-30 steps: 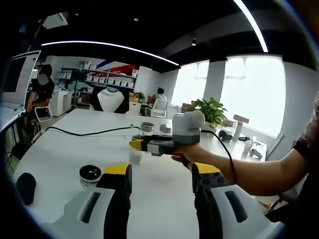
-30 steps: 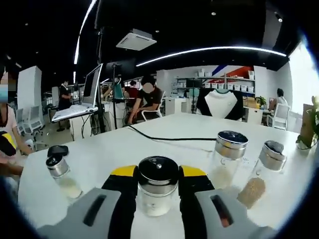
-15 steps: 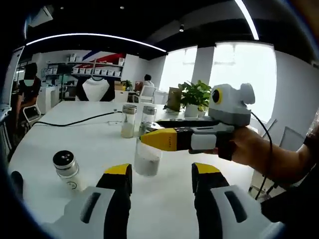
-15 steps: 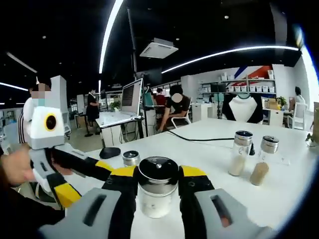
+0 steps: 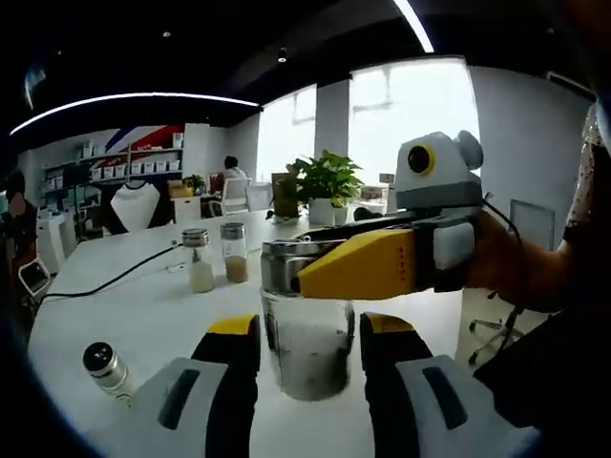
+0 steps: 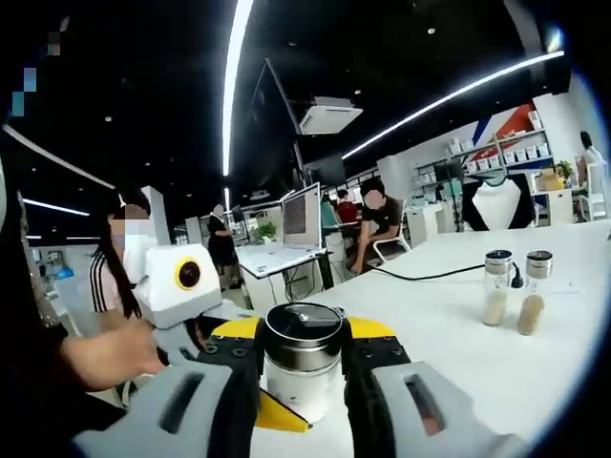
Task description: Rotate the seasoning bottle until the label or dispensing opening points toward the visible target arrow and the bottle remains upright within the marked orientation range
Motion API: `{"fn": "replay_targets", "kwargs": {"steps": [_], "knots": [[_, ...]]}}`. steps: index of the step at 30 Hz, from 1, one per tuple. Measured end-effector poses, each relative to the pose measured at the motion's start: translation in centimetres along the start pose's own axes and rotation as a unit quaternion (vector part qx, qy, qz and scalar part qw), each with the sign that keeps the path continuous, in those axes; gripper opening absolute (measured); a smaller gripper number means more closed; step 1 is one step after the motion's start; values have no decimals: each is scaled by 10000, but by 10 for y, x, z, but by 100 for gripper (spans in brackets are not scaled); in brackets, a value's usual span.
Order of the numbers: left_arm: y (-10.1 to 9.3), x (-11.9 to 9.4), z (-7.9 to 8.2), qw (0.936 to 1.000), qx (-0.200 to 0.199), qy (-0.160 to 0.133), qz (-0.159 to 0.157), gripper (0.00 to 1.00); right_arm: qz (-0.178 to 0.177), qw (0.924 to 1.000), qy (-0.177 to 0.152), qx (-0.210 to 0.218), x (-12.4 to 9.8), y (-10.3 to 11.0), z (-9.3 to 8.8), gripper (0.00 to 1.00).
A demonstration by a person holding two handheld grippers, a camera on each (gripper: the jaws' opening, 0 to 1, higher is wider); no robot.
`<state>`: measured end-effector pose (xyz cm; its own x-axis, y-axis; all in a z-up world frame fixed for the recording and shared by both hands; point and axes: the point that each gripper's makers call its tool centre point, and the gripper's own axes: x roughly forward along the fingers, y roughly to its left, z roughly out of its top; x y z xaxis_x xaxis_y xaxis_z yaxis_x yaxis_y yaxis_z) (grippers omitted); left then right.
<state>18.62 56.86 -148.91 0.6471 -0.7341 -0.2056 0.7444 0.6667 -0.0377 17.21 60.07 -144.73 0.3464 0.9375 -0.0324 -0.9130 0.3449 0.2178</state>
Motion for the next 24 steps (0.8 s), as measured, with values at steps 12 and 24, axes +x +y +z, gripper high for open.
{"fn": "replay_targets", "kwargs": {"steps": [12, 24], "knots": [[15, 5, 10, 9922, 12, -125, 1240, 37, -706, 9968, -329, -191, 4, -7, 12, 30], [4, 3, 20, 9950, 362, -130, 923, 38, 423, 9967, -591, 355, -6, 0, 23, 29]]}}
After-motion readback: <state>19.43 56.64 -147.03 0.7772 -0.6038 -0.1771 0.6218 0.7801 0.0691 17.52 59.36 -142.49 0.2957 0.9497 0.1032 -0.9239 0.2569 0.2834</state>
